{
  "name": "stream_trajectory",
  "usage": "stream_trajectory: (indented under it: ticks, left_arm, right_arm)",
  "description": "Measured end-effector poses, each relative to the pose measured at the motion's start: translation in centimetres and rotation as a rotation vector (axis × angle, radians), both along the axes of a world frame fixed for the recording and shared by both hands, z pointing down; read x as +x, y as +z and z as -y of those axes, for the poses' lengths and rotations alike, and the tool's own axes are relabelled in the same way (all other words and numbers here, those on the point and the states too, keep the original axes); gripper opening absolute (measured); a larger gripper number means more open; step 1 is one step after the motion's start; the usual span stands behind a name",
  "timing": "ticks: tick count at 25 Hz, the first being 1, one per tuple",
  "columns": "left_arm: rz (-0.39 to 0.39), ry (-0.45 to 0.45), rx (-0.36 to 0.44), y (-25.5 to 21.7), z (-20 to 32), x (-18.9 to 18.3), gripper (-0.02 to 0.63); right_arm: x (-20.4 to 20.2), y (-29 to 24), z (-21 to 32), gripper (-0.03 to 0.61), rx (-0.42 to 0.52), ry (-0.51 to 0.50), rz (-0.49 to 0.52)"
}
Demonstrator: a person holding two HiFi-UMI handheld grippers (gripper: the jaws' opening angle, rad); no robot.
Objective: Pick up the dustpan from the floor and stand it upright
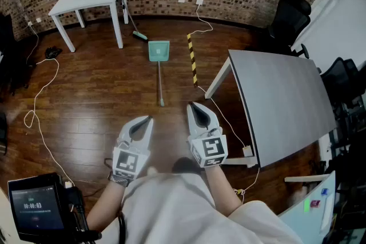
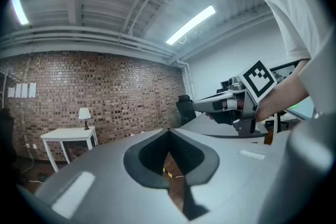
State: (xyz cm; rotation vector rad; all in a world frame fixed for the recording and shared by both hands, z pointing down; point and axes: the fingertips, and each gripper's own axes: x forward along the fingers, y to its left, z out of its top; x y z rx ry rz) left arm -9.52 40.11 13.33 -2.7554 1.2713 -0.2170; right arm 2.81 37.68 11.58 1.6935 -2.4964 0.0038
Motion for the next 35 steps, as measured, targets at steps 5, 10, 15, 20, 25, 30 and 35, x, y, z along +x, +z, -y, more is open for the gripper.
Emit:
stream_trajectory:
  ticks: [5, 10, 15, 20, 25, 30, 35]
  left_arm:
    - [-0.025, -0.015, -0.041, 0.6, 0.6, -1.2, 0.000]
    - [-0.035, -0.047, -0.051, 1.3, 4.5, -1.5, 0.000]
    - [-0.046, -0.103, -0.064, 1.8, 11.9, -1.6, 0.000]
    - [-0.026, -0.140, -0.049, 1.3, 21.8, 0.3, 0.000]
    - [-0.037, -0.183, -0.056, 1.3, 30.5, 3.3, 0.000]
    - [-0.042, -0.210, -0.064, 1.4, 37.8, 5.8, 0.000]
    - [-0.068, -0.201, -0.072, 0.7, 42.0, 5.7, 0.000]
  right_arm:
    - [-0.4, 0.0, 0.6, 0.014, -0.006, 0.012, 0.007]
    - [0.4, 1.3, 4.4, 0.014, -0.016, 0.023, 0.025]
    - [0.6, 2.5, 10.4, 0.014, -0.010, -0.024, 0.038]
    - [2.6, 3.4, 19.1, 0.014, -0.022, -0.060, 0.053]
    - [6.2, 2.6, 27.5, 0.014, -0.032, -0.104, 0.038]
    - [9.5, 2.7, 34.4, 0.014, -0.027, -0.122, 0.034]
    - [11.0, 2.3, 38.9, 0.014, -0.026, -0.098, 0.031]
